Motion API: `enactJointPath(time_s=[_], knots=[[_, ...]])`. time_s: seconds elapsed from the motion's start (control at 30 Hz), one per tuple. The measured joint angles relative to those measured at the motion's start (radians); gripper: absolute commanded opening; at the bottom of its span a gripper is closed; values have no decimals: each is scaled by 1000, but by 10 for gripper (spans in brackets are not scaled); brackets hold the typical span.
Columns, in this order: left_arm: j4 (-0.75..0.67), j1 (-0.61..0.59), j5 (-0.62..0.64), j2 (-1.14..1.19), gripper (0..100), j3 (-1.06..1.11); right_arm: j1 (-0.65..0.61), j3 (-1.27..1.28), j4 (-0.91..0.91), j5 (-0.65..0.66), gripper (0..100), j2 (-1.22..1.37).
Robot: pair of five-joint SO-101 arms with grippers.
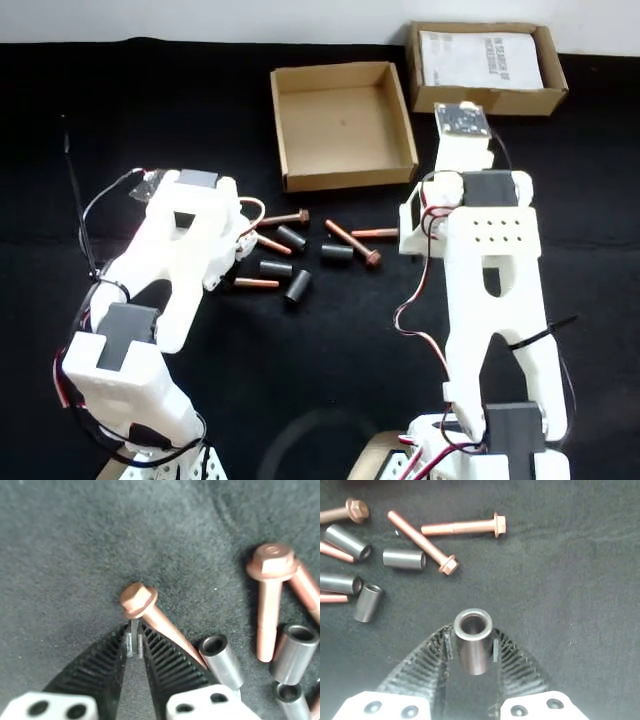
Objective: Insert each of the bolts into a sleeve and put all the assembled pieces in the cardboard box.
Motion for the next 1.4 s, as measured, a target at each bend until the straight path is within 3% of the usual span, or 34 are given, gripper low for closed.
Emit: enactJointPath(time_s=[0.23, 1.2, 1.4], knots=[[5, 2, -2, -6, 261, -3, -44, 9, -12, 0, 8, 0], [25, 11, -3, -6, 263, -132, -54, 12, -31, 0, 8, 66], [-110, -5, -3, -6, 263, -18, -54, 12, -31, 0, 8, 66]])
